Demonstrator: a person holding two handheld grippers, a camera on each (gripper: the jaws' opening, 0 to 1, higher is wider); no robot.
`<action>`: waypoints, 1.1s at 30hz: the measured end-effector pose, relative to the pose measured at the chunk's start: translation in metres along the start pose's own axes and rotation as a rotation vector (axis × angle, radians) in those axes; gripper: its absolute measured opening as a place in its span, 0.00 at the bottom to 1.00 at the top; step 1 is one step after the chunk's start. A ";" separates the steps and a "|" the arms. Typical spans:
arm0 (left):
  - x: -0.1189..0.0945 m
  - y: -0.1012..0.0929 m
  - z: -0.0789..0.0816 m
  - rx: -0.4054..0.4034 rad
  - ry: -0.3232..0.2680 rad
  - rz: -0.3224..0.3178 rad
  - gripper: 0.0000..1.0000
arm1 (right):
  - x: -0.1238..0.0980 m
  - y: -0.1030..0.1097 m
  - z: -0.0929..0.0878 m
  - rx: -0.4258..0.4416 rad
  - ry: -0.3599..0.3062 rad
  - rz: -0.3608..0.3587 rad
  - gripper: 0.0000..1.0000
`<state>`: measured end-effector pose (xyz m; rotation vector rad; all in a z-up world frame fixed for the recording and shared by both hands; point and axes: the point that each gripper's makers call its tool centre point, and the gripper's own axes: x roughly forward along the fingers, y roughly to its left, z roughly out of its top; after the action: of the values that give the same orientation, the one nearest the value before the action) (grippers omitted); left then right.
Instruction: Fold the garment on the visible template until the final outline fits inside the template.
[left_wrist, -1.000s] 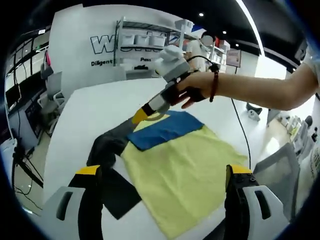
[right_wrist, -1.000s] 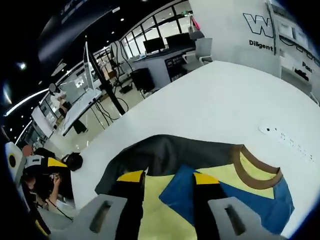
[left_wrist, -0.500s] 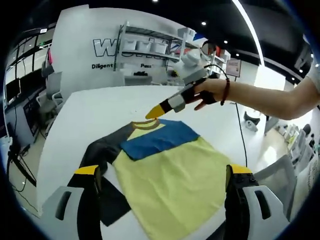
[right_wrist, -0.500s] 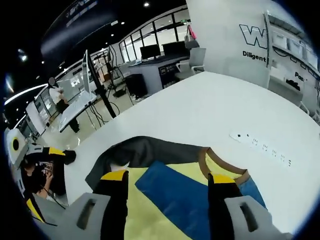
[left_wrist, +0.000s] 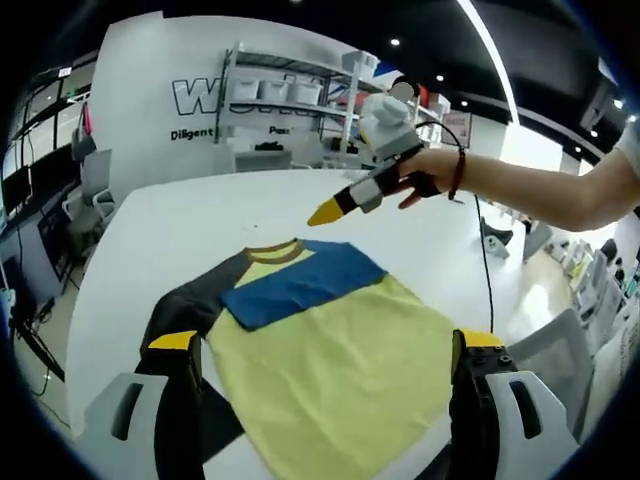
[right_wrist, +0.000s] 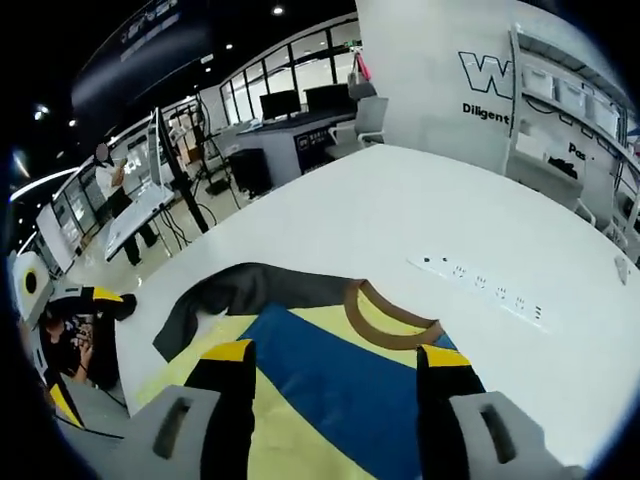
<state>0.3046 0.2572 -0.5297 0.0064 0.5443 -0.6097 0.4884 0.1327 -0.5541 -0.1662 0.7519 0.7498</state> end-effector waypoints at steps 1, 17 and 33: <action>0.002 0.000 0.001 0.000 0.002 0.003 0.99 | -0.001 -0.001 -0.001 0.001 0.000 -0.001 0.63; 0.035 -0.029 0.009 0.020 -0.001 -0.039 0.99 | -0.021 -0.046 -0.035 0.032 -0.007 -0.048 0.63; 0.078 -0.081 0.000 0.074 0.029 -0.147 0.95 | -0.025 -0.081 -0.058 0.065 -0.005 -0.093 0.54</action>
<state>0.3133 0.1484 -0.5557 0.0453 0.5534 -0.7738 0.4983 0.0363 -0.5899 -0.1396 0.7580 0.6365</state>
